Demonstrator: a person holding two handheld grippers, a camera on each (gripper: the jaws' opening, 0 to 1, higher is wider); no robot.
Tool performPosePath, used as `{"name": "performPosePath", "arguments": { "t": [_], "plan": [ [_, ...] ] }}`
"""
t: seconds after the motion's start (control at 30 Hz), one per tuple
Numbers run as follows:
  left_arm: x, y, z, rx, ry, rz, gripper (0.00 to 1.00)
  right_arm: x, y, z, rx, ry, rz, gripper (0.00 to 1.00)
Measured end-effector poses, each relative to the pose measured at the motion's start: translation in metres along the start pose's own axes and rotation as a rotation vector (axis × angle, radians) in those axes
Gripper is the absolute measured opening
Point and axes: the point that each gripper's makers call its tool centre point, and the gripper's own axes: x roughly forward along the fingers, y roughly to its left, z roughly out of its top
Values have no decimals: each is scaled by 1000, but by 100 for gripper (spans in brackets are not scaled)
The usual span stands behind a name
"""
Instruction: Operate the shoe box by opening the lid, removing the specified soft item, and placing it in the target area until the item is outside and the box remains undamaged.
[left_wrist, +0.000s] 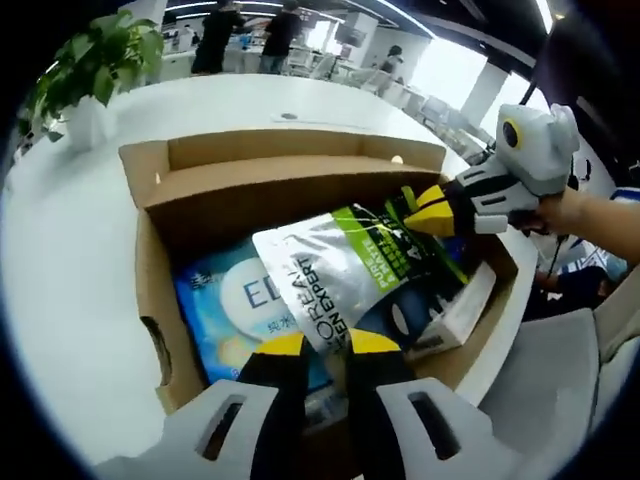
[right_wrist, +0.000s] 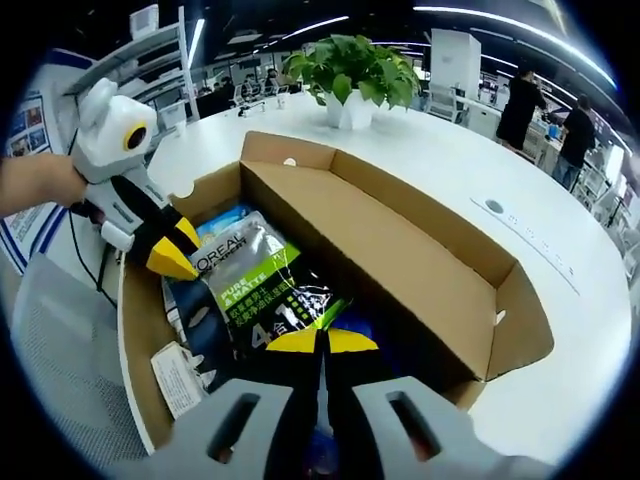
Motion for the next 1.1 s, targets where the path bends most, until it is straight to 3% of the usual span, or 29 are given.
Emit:
{"name": "performPosePath", "arguments": {
  "t": [0.13,0.53,1.1],
  "plan": [
    [-2,-3,4,-44,-23,-20,0,0,0,0,14,-2,-5,0],
    [-5,-7,7,-25,-24,1,0,-8,1,5,65,-28,-23,0],
    [-22,-20,26,-1,-78,-3,0,-32,0,20,91,-84,-42,0]
  ]
}}
